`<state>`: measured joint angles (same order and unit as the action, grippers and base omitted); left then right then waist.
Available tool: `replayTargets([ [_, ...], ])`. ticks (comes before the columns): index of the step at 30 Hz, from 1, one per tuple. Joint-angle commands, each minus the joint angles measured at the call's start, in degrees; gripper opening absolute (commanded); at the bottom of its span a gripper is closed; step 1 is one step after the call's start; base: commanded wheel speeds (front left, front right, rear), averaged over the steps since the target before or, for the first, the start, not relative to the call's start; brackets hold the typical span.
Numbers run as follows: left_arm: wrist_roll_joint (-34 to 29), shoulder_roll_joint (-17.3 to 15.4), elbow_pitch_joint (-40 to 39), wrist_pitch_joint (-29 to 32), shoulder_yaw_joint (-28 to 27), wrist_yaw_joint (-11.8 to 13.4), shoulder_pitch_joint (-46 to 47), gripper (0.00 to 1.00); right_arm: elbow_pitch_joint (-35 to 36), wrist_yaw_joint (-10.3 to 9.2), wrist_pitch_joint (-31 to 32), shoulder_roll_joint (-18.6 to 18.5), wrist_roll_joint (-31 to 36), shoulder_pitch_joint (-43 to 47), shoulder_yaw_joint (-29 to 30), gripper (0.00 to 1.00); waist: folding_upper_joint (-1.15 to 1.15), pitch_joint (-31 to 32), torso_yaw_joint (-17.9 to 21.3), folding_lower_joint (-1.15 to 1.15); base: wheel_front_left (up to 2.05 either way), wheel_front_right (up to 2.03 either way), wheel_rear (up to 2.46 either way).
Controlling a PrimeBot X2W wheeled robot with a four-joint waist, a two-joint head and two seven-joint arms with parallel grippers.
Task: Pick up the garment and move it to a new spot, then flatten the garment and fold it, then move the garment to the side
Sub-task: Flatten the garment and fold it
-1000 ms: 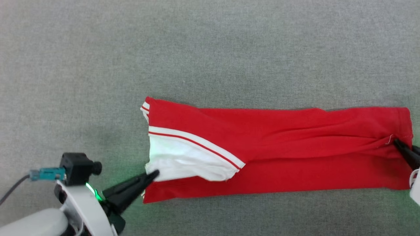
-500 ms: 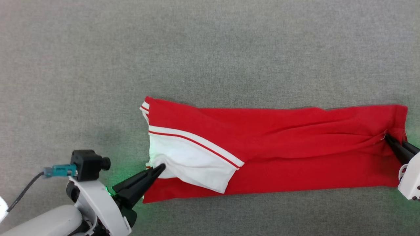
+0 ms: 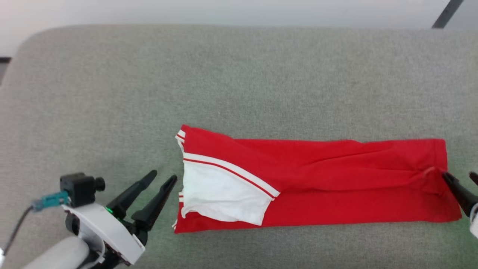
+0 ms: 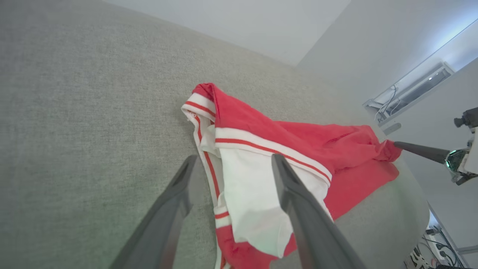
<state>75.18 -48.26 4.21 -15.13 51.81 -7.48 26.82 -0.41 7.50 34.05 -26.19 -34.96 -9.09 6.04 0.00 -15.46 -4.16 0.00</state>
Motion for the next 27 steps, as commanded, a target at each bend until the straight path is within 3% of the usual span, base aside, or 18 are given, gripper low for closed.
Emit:
replayTargets([
  [1, -2.4, 2.4, 2.3, 0.1, -2.8, 0.0, -3.0, 1.00, -1.0, -0.03, 0.3, -0.4, -0.8, 1.8, 0.8, 1.00, 0.00, 3.4, -1.8, 0.00, 0.00, 0.00, 0.00],
  [9, -12.6, 11.2, 7.8, 0.1, -12.9, 1.5, -9.4, 1.00, -4.5, -0.03, 1.5, -0.7, -2.1, 3.7, 2.7, 1.00, 0.00, 6.1, -4.0, 0.00, 0.00, 0.00, 0.00],
  [18, -33.3, 19.6, 7.7, 0.1, -28.0, 3.0, -16.1, 1.00, -6.5, -0.03, 3.1, 0.1, -2.0, 2.7, 4.2, 1.00, 0.00, 6.6, -5.1, 0.00, 0.00, 0.00, 0.00],
  [27, -46.0, 26.1, 7.3, 0.1, -37.5, 1.1, -18.2, 1.00, -10.2, -0.03, 7.9, 3.1, -0.9, -0.2, 6.3, 1.00, 0.00, 5.4, -5.0, 0.00, 0.00, 0.00, 0.00],
])
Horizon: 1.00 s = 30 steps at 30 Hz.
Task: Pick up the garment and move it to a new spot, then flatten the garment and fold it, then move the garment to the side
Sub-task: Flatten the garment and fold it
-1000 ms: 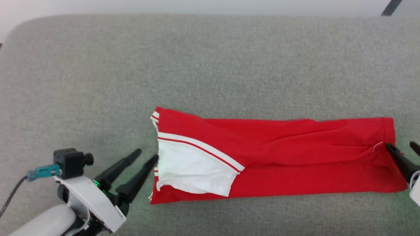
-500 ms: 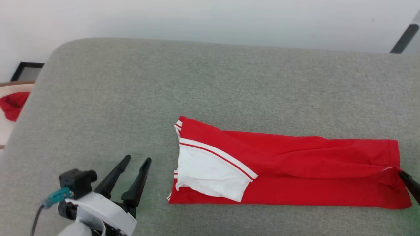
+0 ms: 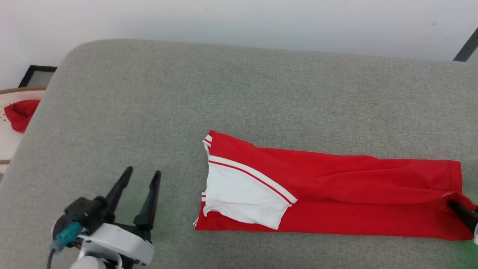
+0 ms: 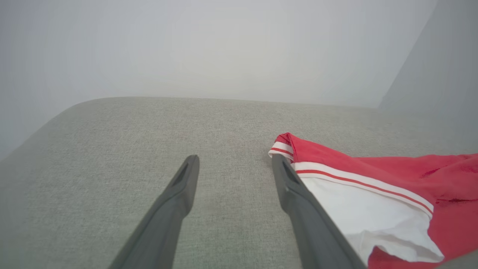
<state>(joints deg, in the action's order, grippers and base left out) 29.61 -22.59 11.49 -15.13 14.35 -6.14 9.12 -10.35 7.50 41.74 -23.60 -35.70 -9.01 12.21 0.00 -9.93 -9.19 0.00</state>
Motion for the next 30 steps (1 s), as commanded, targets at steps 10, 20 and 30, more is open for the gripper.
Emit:
replayTargets([
  [10, -3.9, 4.1, 1.7, 0.1, -2.0, -1.3, 1.1, 1.00, -8.4, -0.03, 6.4, 4.5, 5.5, -7.0, 2.0, 1.00, 0.00, -2.0, -1.1, 0.00, 0.00, 0.00, 0.00],
  [20, -3.7, 4.9, 3.3, 0.1, -1.6, -1.4, 2.2, 1.00, -9.8, 0.01, 10.7, 7.9, 8.6, -7.2, 2.5, 0.00, 0.00, -3.6, -2.7, 0.00, 0.00, 0.00, 0.00],
  [30, -3.4, 5.0, 3.3, 0.1, -3.1, -1.4, 2.2, 1.00, -6.9, -0.02, 8.1, 8.7, 9.7, -8.4, 4.8, 0.00, 0.00, -4.6, -1.2, 0.00, 0.00, 0.00, 0.00],
])
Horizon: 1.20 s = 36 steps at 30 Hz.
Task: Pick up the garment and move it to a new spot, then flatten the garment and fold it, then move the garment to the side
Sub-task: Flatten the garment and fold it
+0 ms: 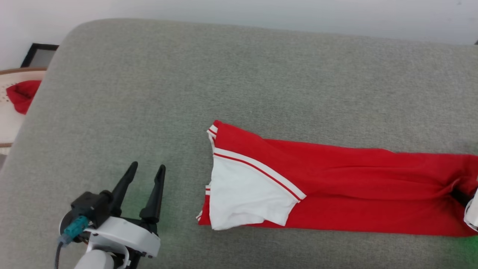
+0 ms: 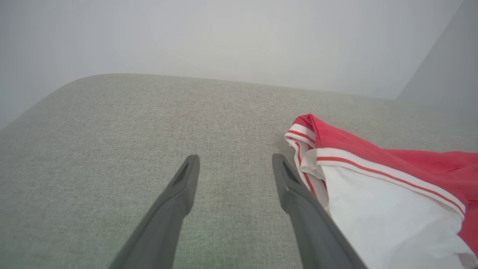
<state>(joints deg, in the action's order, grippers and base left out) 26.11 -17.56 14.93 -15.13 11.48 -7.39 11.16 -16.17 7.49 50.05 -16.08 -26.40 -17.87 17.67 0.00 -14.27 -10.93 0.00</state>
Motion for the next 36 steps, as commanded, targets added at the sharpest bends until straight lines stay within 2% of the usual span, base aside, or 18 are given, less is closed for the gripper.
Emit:
replayTargets([
  [1, 0.2, -0.1, -0.2, 0.1, -0.5, -0.1, 0.0, 1.00, -0.5, -0.01, -1.0, 1.2, 0.2, 0.1, -0.4, 0.00, 0.00, -0.4, 0.9, 0.00, 0.00, 0.00, 0.00],
  [7, 0.2, -0.8, -1.1, 0.1, -2.9, -0.1, -1.1, 1.00, 1.6, -0.05, -5.5, 0.0, -0.8, -0.6, 4.5, 0.00, 0.00, -1.5, 3.5, 0.00, 0.00, 0.00, 0.00],
  [18, 0.3, -2.0, -3.2, 0.1, -5.1, -0.1, -2.0, 1.00, 1.0, -0.04, -12.6, -9.0, 1.7, 2.1, 18.5, 0.00, 0.00, -2.9, 6.7, 0.00, 0.00, 0.00, 0.00],
  [22, 0.2, -2.2, -3.6, 0.1, -5.5, -0.1, -2.5, 1.00, 0.8, -0.03, -13.5, -10.0, 2.5, 2.7, 21.8, 0.00, 0.00, -2.8, 7.1, 0.00, 0.00, 0.00, 0.00],
  [29, -0.1, -1.4, -3.0, 0.1, -5.2, -0.1, -3.5, 1.00, 2.2, -0.03, -13.7, -8.4, 1.9, 4.2, 18.6, 0.00, 0.00, -1.3, 7.4, 0.00, 0.00, 0.00, 0.00],
  [36, -0.4, 0.3, -1.7, 0.1, -4.9, -0.1, -5.2, 1.00, 13.8, -0.02, -11.1, -4.1, 0.4, 9.2, 6.2, 0.00, 0.00, 2.2, 7.4, 0.00, 0.00, 0.00, 0.00],
])
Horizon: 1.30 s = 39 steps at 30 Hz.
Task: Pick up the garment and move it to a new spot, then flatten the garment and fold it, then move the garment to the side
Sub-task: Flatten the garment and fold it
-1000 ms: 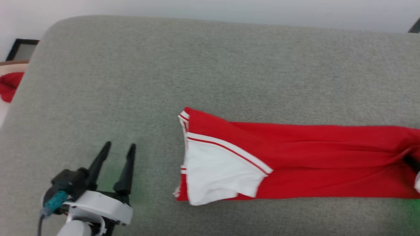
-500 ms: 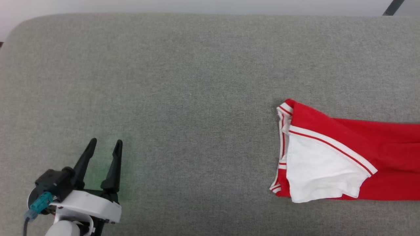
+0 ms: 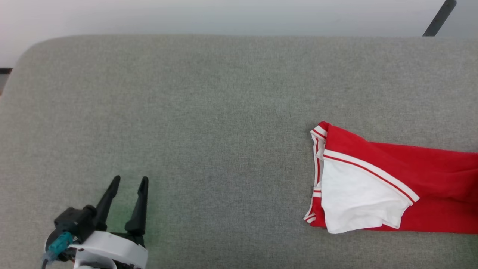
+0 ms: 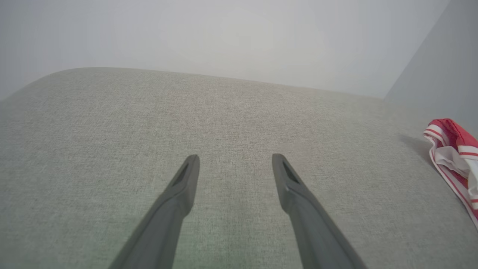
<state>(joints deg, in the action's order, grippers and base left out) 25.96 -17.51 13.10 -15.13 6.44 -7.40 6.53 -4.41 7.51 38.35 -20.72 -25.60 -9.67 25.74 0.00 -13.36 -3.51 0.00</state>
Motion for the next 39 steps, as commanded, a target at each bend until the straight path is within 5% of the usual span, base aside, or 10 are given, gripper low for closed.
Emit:
replayTargets([
  [1, -0.2, 0.4, 0.3, 0.1, 0.1, -0.1, -0.8, 1.00, 4.0, -0.05, 1.2, 1.4, -0.6, 1.4, -3.6, 0.00, 0.00, 1.7, -0.1, 0.00, 0.00, 0.00, 0.00],
  [6, -0.2, 1.4, 0.7, 0.1, 0.4, -0.1, -1.3, 1.00, 12.9, -0.04, 4.7, 4.2, -1.6, 2.5, -12.9, 0.00, 0.00, 3.0, -1.2, 0.00, 0.00, 0.00, 0.00],
  [16, 0.4, 2.5, 1.3, 0.1, 0.7, -0.1, -1.1, 1.00, 17.1, -0.04, 6.3, 7.6, 0.0, -1.2, -26.0, 0.00, 0.00, 2.9, -3.5, 0.00, 0.00, 0.00, 0.00],
  [25, 1.1, 3.1, 1.5, 0.1, 0.8, -0.1, 0.0, 1.00, 9.4, -0.04, 3.4, 10.7, -0.6, -4.1, -31.5, 0.00, 0.00, 0.8, -5.0, 0.00, 0.00, 0.00, 0.00],
  [39, 2.2, 3.1, 1.8, 0.1, 1.0, -0.1, 1.7, 1.00, -2.1, -0.04, -3.0, 10.2, -2.1, -7.4, -36.3, 0.00, 0.00, -0.8, -5.1, 0.00, 0.00, 0.00, 0.00],
])
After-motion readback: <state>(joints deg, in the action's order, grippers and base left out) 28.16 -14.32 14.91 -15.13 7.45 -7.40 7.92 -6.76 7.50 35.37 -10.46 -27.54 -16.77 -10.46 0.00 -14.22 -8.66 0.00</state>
